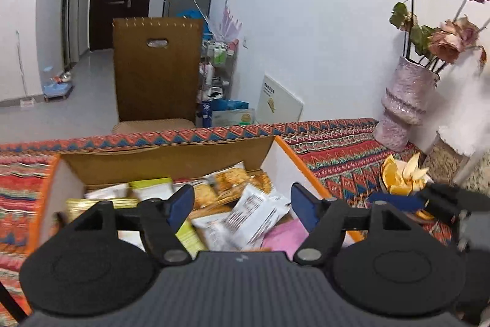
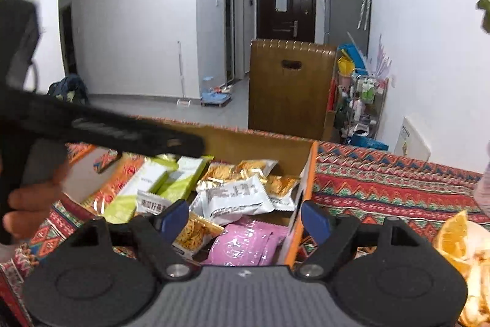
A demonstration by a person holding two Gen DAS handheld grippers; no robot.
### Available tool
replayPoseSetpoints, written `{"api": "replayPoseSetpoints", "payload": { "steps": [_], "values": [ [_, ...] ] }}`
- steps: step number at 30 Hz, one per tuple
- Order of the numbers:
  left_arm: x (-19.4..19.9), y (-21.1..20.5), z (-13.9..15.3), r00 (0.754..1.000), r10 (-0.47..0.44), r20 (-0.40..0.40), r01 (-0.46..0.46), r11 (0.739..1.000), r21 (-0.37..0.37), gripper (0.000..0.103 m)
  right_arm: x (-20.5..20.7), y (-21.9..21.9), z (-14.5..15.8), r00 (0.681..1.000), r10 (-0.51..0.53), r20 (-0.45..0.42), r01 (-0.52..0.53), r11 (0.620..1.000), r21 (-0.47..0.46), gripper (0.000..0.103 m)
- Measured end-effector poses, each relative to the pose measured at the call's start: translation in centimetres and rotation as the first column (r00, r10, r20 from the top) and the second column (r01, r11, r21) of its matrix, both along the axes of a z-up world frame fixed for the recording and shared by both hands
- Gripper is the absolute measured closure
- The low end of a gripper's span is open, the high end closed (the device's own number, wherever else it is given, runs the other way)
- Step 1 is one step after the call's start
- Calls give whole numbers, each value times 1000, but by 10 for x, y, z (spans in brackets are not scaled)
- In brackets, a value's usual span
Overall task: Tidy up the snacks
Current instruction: 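Withdraw both tools from the box back over the remaining snacks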
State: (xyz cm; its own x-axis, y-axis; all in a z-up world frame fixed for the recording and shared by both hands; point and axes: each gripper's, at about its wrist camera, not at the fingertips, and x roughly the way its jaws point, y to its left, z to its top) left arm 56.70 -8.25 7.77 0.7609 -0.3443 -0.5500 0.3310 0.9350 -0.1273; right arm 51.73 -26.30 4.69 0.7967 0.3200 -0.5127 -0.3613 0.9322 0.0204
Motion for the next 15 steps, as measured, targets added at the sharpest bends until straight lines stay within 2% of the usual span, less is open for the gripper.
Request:
{"api": "replayPoseSetpoints", "payload": {
  "steps": [4, 8, 15],
  "values": [
    [-47, 19, 24, 999, 17, 39, -18, 999, 43, 24, -32, -6, 27, 1000, -2, 27, 3, 1000, -6, 22],
    [-109, 40, 48, 996, 32, 78, -33, 999, 21, 21, -76, -11, 52, 998, -1, 67, 2, 1000, -19, 13],
    [-226, 70, 67, 990, 56, 131, -56, 998, -3, 15, -163, -34, 84, 993, -17, 116, 17, 1000, 2, 8]
  ]
}}
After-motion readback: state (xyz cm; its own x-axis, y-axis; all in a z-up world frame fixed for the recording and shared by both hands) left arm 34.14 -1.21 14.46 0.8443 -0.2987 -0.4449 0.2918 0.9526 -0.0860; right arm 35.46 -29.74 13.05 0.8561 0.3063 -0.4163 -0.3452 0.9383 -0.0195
